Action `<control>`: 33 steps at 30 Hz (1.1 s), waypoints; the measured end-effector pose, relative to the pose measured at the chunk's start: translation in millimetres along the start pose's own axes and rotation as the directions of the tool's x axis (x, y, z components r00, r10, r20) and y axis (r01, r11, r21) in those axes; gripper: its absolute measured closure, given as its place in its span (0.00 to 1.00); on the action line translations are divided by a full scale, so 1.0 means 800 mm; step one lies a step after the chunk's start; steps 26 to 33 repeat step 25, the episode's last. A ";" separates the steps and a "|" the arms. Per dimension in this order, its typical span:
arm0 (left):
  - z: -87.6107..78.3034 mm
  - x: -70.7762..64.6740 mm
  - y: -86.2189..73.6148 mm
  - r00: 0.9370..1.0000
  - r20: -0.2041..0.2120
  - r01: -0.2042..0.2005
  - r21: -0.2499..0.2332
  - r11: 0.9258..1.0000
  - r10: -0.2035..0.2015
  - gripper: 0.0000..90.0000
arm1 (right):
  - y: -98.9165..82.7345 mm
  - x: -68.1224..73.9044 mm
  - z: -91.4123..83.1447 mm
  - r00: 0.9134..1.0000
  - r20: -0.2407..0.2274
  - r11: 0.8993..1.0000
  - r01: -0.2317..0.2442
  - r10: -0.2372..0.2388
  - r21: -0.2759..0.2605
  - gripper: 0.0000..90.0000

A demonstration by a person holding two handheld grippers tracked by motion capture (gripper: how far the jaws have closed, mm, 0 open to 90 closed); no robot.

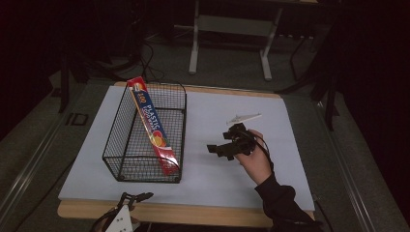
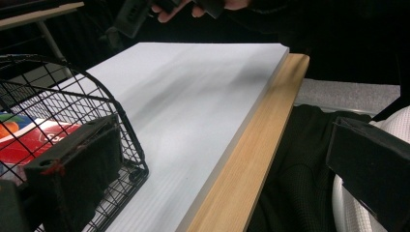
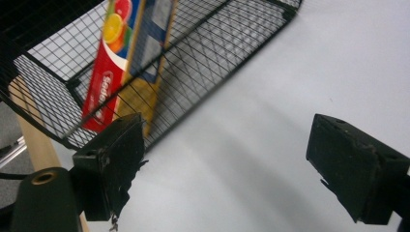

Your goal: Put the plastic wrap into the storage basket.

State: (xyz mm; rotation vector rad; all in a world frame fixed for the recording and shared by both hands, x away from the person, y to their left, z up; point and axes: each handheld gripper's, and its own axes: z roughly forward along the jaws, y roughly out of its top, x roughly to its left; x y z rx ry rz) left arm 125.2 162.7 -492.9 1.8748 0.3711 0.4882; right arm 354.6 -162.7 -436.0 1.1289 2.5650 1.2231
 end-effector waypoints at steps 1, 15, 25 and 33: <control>0.000 0.000 0.000 1.000 0.000 -0.003 0.002 1.000 0.003 0.00 | -0.003 -0.002 -0.001 1.000 0.001 1.000 -0.004 0.004 -0.002 0.15; 0.001 0.000 0.000 1.000 0.004 -0.008 0.008 1.000 0.008 0.00 | -0.044 -0.028 -0.006 0.999 0.018 0.998 0.030 -0.029 -0.053 0.15; -0.001 0.000 0.000 1.000 0.007 -0.009 0.004 1.000 0.008 0.00 | -0.059 -0.049 0.005 1.000 0.025 1.000 0.015 -0.014 -0.024 0.15; -0.001 0.000 0.000 1.000 0.007 -0.009 0.004 1.000 0.008 0.00 | -0.059 -0.049 0.005 1.000 0.025 1.000 0.015 -0.014 -0.024 0.15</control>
